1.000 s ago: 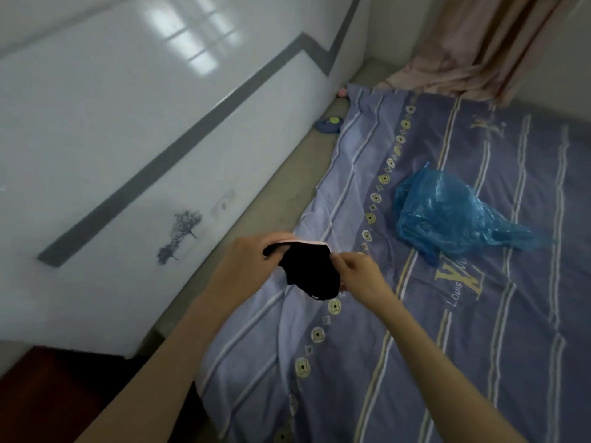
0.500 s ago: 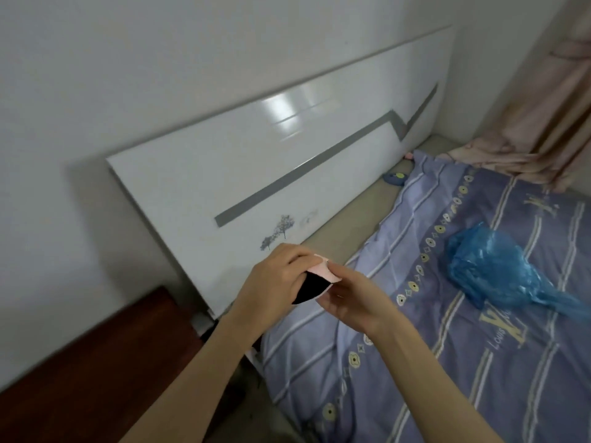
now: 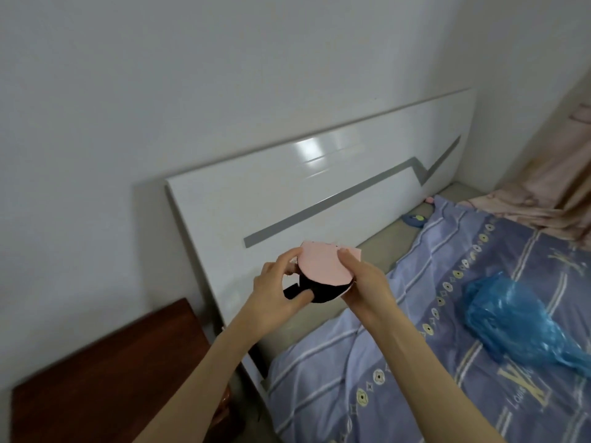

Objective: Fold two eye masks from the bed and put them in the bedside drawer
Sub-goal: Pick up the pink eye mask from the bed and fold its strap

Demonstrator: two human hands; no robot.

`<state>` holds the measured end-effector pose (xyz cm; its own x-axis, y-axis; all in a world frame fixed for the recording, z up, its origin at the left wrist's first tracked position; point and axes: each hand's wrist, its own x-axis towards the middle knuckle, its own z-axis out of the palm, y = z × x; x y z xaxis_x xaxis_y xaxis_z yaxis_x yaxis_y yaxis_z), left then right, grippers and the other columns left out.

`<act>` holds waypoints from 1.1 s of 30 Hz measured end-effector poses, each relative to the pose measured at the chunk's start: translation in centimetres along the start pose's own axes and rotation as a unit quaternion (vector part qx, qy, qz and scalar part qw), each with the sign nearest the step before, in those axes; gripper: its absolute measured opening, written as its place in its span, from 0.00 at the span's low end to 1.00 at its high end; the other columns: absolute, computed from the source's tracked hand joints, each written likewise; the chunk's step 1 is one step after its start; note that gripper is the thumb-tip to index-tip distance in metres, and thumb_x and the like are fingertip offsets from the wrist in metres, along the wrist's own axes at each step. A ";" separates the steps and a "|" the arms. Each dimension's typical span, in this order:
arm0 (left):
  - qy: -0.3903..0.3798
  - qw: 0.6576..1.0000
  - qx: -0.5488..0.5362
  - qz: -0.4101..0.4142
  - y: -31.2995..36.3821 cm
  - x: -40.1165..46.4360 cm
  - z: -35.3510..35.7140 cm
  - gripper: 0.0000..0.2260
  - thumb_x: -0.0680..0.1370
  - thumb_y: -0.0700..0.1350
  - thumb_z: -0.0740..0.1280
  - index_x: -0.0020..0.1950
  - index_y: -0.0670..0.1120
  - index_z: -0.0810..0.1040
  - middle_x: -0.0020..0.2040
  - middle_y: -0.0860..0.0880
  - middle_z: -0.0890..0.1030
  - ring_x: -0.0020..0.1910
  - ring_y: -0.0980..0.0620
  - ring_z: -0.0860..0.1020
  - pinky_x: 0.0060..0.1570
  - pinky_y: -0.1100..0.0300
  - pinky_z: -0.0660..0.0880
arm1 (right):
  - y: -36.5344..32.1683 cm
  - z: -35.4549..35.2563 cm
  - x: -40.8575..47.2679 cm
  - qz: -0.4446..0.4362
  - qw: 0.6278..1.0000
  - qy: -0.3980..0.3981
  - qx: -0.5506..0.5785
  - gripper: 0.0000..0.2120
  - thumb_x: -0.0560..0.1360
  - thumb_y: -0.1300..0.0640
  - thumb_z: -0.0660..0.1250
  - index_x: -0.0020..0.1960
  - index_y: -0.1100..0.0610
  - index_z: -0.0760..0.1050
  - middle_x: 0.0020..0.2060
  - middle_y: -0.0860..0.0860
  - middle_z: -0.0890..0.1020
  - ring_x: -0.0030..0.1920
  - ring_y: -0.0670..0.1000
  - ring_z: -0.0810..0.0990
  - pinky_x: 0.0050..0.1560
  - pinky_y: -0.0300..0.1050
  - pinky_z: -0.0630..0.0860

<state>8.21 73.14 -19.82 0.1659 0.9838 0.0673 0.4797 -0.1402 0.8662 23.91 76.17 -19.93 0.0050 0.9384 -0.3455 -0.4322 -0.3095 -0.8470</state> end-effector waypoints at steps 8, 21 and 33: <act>-0.035 0.961 -0.251 -0.112 1.2 1.0 0.7 0.26 0.70 0.48 0.71 0.63 0.54 0.63 0.48 0.51 0.83 0.48 0.56 0.80 0.49 0.62 0.73 | -0.4 -0.3 -0.6 -0.038 0.997 0.037 -0.064 0.11 0.75 0.50 0.61 0.48 0.55 0.76 0.43 0.54 0.83 0.42 0.51 0.82 0.31 0.40 0.78; 0.022 0.913 -0.361 -0.188 1.3 0.6 0.7 0.09 0.76 0.42 0.64 0.38 0.43 0.80 0.32 0.48 0.79 0.34 0.54 0.78 0.45 0.55 0.77 | -1.2 -0.5 -0.5 0.090 0.962 -0.123 0.227 0.15 0.75 0.64 0.60 0.62 0.59 0.70 0.53 0.58 0.79 0.53 0.55 0.78 0.39 0.45 0.83; 0.020 0.869 -0.486 -0.088 0.4 -0.4 -2.1 0.16 0.74 0.48 0.59 0.30 0.46 0.80 0.23 0.52 0.73 0.34 0.53 0.79 0.47 0.59 0.73 | -1.9 -3.2 -0.1 -0.075 0.995 0.000 0.058 0.12 0.73 0.66 0.65 0.56 0.60 0.76 0.42 0.49 0.84 0.42 0.46 0.83 0.39 0.38 0.80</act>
<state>6.52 72.96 -18.50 0.1247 0.9863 -0.1078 -0.4632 0.1539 0.8728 27.64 76.21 -19.58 0.0779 0.9727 -0.2187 -0.5275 -0.1460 -0.8369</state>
